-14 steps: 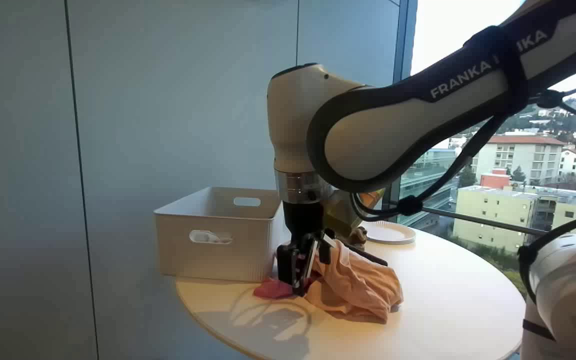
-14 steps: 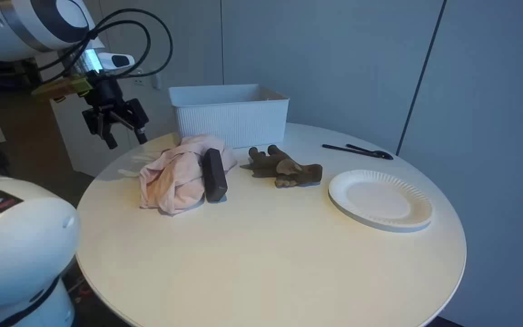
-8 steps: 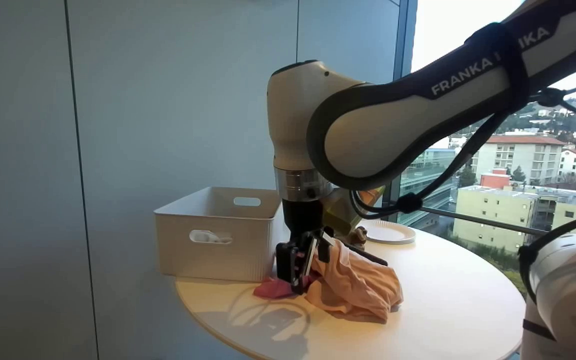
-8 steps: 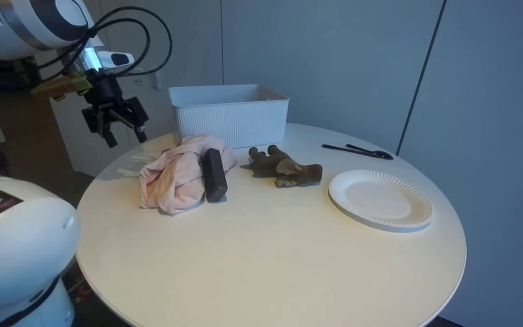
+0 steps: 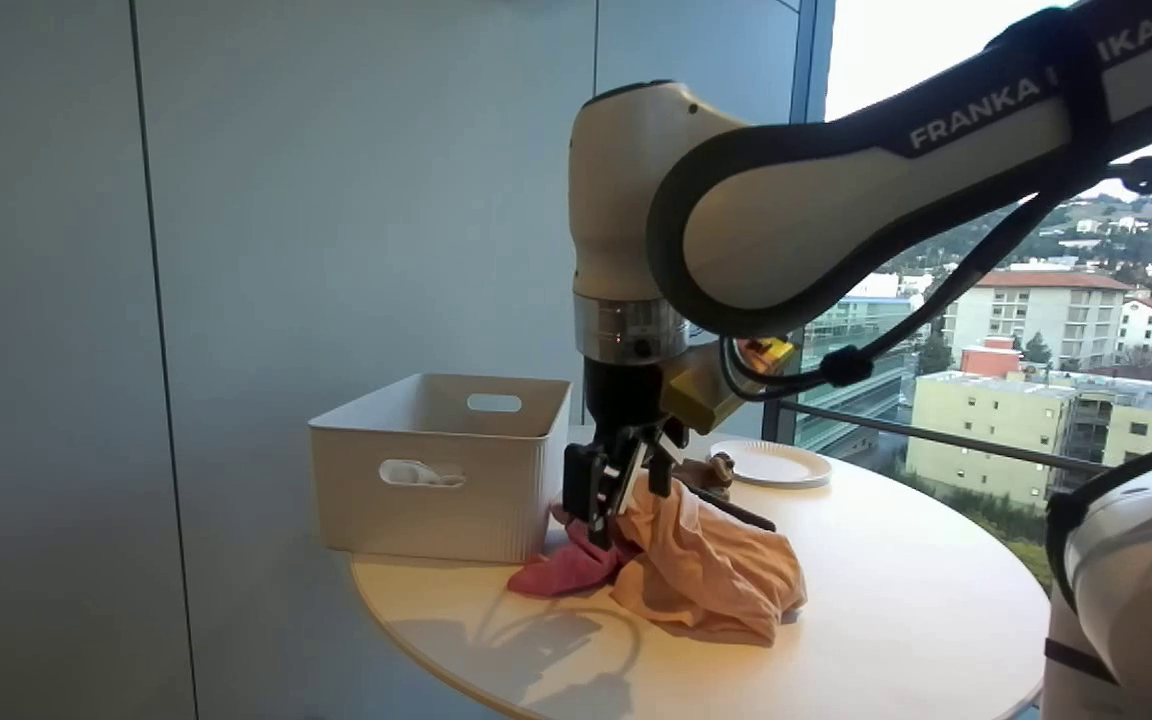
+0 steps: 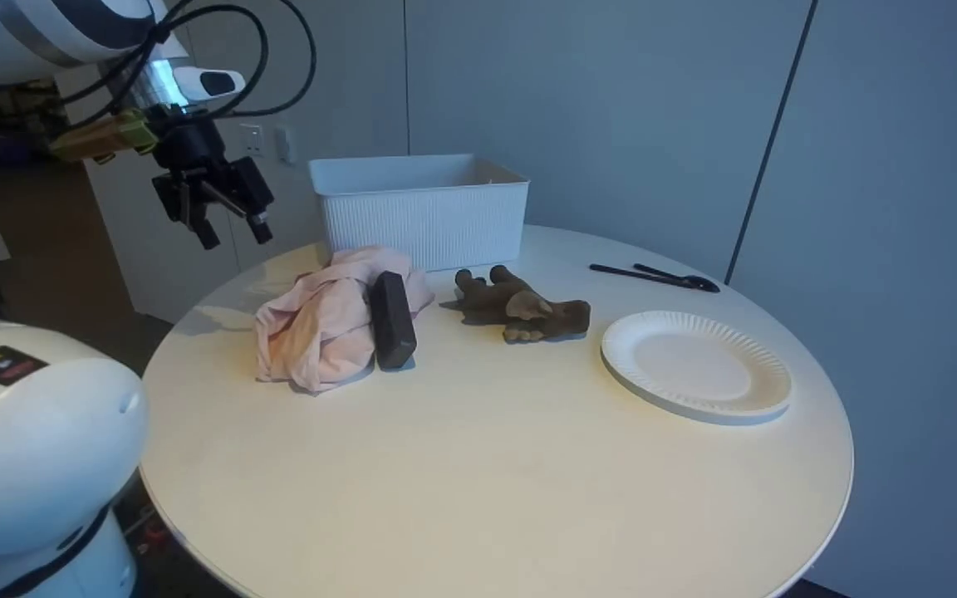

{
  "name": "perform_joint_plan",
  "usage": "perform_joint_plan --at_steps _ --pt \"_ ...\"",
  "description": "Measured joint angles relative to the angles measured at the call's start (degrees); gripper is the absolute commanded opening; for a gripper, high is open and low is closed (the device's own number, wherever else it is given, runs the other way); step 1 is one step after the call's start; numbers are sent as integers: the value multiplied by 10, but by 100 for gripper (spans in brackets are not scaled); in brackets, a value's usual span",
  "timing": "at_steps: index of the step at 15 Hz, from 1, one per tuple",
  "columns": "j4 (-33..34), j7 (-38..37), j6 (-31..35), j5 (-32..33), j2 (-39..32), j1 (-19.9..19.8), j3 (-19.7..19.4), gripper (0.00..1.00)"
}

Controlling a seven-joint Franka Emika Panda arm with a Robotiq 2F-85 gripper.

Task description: Put the shirts and toy moose inside the white basket

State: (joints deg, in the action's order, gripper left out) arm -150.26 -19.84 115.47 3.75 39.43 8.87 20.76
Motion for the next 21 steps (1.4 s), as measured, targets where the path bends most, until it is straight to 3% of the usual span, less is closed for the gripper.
perform_joint_plan --at_steps 4,7,9,19,20,21 --pt "2 -6 -11 25 73 -33 -51 100" --pt "12 3 -1 58 60 -79 -78 100" --pt "24 22 5 62 25 -95 -92 100" --pt "77 138 23 -1 -229 -93 -188 100" --pt "80 165 23 -16 -248 -92 -196 75" --pt "84 193 22 -36 -264 -91 -203 74"
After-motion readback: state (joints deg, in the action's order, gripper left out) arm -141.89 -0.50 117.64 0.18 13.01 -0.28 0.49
